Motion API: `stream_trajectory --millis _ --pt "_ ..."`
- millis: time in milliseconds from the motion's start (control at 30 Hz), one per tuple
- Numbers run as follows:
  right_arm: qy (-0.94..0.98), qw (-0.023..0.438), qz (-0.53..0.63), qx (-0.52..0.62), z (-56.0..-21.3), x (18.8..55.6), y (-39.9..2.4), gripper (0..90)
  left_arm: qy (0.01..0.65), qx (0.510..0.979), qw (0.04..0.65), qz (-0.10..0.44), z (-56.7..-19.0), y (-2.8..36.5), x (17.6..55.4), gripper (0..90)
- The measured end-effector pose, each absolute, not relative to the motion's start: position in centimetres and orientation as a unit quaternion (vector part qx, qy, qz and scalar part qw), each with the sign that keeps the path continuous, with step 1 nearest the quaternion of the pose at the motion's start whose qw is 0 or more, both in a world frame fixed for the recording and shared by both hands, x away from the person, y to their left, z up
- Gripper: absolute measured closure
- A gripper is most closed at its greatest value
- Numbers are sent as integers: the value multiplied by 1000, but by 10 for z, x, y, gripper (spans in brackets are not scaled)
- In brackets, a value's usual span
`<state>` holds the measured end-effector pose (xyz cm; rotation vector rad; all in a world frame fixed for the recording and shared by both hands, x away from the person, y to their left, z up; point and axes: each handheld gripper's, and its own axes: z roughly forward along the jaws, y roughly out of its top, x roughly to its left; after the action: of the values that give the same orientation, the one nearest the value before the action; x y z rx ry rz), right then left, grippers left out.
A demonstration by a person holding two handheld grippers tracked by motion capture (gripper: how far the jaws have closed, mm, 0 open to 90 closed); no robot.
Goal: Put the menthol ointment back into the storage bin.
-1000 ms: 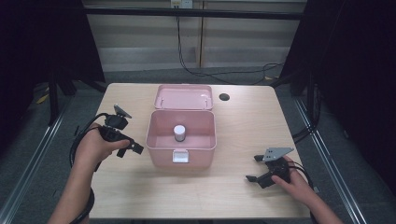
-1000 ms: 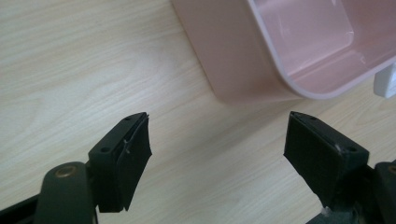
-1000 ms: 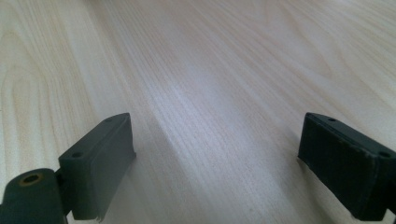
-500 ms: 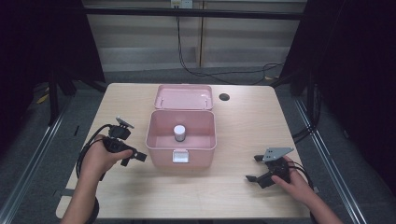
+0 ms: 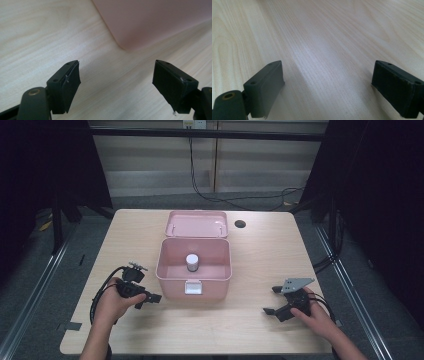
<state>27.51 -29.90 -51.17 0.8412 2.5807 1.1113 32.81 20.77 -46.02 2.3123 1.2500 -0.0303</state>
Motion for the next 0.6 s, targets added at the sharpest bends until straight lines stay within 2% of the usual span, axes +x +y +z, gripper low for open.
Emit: stream_trajectory --millis 267,600 --pt "875 104 377 285 -512 275 -299 98 433 858 275 15 -477 209 321 214" --pt "875 104 377 285 -512 275 -299 98 376 863 325 91 -496 209 312 156"
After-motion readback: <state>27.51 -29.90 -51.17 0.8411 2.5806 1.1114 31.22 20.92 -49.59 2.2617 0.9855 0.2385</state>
